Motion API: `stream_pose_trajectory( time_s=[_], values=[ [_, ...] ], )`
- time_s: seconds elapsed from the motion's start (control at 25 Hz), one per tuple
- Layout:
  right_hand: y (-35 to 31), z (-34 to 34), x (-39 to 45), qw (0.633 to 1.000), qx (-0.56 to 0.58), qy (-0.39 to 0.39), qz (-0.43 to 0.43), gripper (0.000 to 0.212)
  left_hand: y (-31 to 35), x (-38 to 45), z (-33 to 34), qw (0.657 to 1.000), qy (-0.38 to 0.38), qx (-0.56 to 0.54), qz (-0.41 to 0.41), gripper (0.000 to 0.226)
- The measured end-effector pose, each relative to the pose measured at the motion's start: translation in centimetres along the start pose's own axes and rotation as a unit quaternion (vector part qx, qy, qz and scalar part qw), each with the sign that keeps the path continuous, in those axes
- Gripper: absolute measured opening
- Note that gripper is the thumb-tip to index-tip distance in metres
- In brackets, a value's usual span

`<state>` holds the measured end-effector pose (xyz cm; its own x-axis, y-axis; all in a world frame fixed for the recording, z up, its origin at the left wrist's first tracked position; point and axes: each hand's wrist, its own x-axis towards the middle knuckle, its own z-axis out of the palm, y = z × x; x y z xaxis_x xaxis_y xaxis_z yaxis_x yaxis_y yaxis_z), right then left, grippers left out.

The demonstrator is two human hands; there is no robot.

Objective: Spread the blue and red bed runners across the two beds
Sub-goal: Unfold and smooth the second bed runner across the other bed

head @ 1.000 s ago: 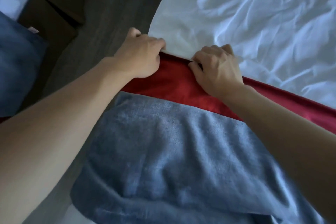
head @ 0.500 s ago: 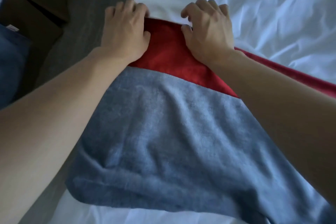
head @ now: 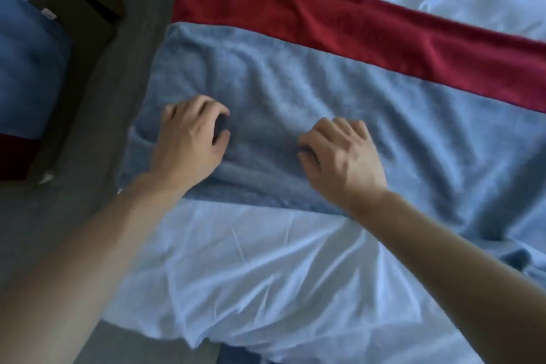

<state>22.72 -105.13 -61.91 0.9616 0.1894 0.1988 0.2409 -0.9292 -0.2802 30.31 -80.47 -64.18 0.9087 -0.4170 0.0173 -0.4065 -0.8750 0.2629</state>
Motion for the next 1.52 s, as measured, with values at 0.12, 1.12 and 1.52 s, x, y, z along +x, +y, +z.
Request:
stream_pose_trajectory(
  time_s=[0.12,1.12,1.52],
  values=[
    [-4.5,1.1,-4.6,0.997,0.021,-0.037,-0.059,0.006,-0.2,-5.9,0.5,1.000,0.011,0.008,0.010,0.027],
    [-15.9,8.8,-3.0,0.994,-0.108,-0.008,0.003,0.021,-9.0,-11.4,0.7,0.995,0.048,-0.002,0.088,0.020],
    [-1.7,0.0,-15.9,0.953,-0.173,0.059,0.240,0.027,5.2,-9.4,3.2,0.983,0.037,0.034,0.177,0.013]
  ],
)
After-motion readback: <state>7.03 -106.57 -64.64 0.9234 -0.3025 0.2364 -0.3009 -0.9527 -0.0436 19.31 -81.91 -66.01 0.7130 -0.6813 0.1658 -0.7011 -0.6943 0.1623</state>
